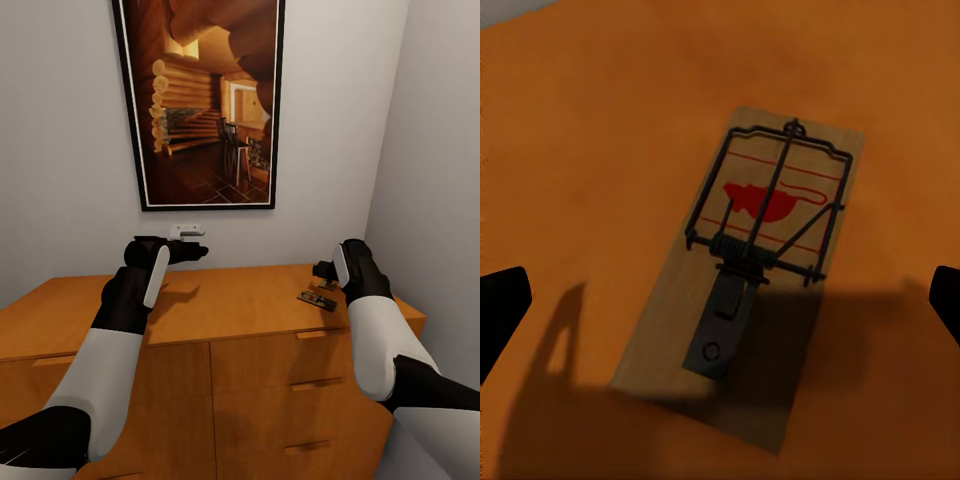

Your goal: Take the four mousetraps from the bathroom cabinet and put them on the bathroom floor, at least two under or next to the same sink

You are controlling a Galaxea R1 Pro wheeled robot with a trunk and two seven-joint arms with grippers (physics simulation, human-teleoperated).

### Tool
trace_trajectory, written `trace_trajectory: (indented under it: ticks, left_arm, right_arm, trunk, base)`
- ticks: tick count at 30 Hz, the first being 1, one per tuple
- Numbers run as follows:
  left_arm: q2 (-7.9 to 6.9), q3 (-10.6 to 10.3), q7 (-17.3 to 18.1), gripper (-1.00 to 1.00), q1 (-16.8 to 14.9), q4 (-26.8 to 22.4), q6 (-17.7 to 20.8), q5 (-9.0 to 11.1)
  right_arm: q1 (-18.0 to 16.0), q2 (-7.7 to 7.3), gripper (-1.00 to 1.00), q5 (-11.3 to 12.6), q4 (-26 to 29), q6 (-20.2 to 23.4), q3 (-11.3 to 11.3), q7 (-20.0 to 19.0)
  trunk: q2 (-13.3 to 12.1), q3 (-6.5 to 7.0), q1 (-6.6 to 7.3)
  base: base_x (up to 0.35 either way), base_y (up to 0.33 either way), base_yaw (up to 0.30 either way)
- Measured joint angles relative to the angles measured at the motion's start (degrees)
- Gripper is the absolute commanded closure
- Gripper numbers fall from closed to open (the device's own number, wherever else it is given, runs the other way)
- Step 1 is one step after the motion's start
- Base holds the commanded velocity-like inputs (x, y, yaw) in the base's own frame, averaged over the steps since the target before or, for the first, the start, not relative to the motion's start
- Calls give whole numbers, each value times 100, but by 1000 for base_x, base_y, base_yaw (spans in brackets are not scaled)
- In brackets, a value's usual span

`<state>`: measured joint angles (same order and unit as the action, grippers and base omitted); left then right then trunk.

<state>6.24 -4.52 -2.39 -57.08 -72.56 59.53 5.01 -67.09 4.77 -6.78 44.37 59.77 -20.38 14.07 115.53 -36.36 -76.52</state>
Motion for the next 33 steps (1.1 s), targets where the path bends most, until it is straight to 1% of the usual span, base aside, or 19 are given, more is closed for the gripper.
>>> trace_trajectory:
  ticks: [17,19,23,25,29,33]
  left_arm:
    - [0,-3,0,-100,0,0,0,0]
    - [14,-6,1,-100,0,2,-9,4]
    - [13,-6,3,-100,0,8,-9,9]
    - [12,-6,5,-100,0,16,-9,15]
    - [10,-6,3,-100,0,41,-10,34]
    - [9,-6,1,-100,0,64,-15,50]
  right_arm:
    - [0,7,-100,-11,-3,0,-11,-20]
    - [-65,-58,-100,-19,-67,1,-74,-32]
    - [-194,-45,-100,-16,-195,0,-65,-29]
    - [-258,11,-100,-19,-190,0,-23,-24]
    - [-129,77,-100,-37,-182,0,22,-15]
    - [-11,108,-100,-58,-181,1,43,-1]
  trunk:
    - [0,0,0]
    - [0,0,0]
    - [0,0,0]
    - [0,0,0]
    - [0,0,0]
    - [0,0,0]
  base:
    - [0,0,0]
    - [0,0,0]
    - [0,0,0]
    - [0,0,0]
    - [0,0,0]
    - [0,0,0]
